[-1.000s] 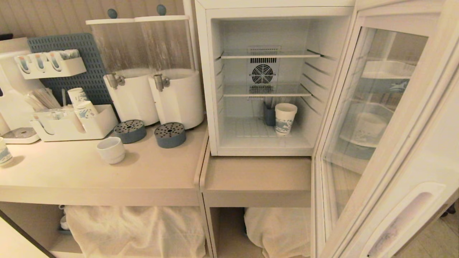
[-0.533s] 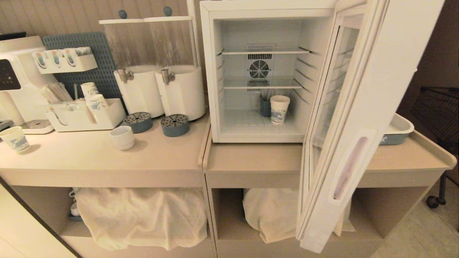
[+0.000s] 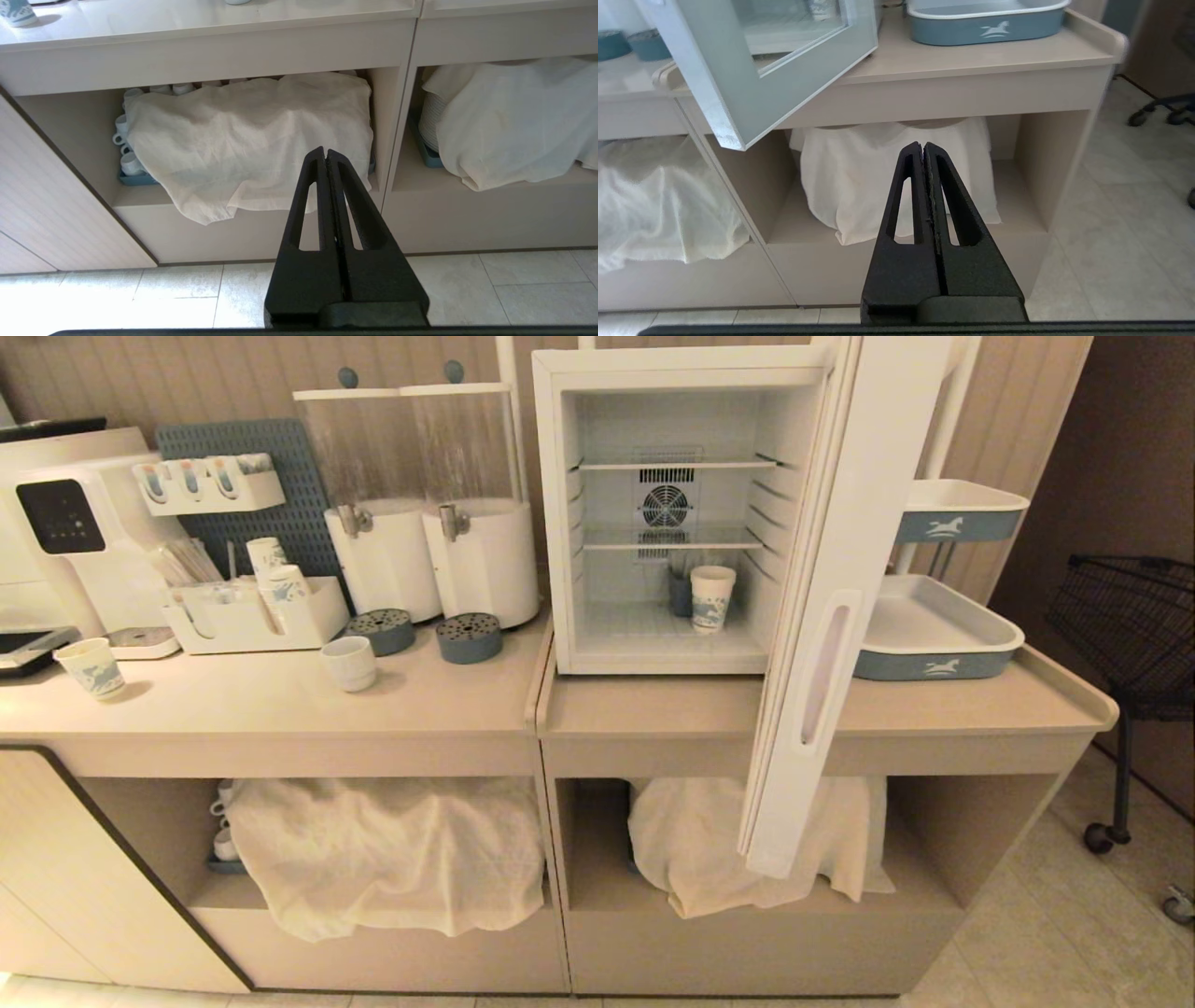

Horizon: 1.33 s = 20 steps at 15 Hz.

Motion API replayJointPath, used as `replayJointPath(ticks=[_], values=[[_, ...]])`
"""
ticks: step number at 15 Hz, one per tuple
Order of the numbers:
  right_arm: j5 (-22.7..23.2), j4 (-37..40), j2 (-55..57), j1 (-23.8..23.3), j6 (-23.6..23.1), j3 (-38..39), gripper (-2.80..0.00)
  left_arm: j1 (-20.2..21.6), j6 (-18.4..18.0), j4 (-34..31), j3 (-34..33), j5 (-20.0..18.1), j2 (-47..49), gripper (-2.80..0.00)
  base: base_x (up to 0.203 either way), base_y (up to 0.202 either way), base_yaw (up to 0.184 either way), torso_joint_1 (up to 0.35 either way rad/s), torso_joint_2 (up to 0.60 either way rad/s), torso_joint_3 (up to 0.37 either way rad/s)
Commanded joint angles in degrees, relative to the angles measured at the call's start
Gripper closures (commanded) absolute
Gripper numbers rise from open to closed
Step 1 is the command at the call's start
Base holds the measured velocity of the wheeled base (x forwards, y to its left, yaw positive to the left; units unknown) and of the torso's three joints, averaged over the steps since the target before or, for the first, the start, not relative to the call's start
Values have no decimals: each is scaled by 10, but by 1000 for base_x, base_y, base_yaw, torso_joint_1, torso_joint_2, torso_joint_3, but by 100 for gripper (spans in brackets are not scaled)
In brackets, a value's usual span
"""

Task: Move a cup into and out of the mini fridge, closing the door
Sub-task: Put the ceramic cup in the freezer

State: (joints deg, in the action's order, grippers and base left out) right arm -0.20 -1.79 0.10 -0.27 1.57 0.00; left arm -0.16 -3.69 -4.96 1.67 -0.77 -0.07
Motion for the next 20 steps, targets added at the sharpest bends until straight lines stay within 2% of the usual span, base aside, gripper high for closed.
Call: replayJointPath(ticks=[1,11,20], values=[[0,0,1,0,0,9,0,0,0,0,0,0,1,0,0,0,0,0,0,0],[0,0,1,0,0,9,0,0,-5,0,0,-1,0,0,0,0,0,0,0,0],[0,0,1,0,0,9,0,0,-5,0,0,-1,1,0,1,172,-2,2,4,0]])
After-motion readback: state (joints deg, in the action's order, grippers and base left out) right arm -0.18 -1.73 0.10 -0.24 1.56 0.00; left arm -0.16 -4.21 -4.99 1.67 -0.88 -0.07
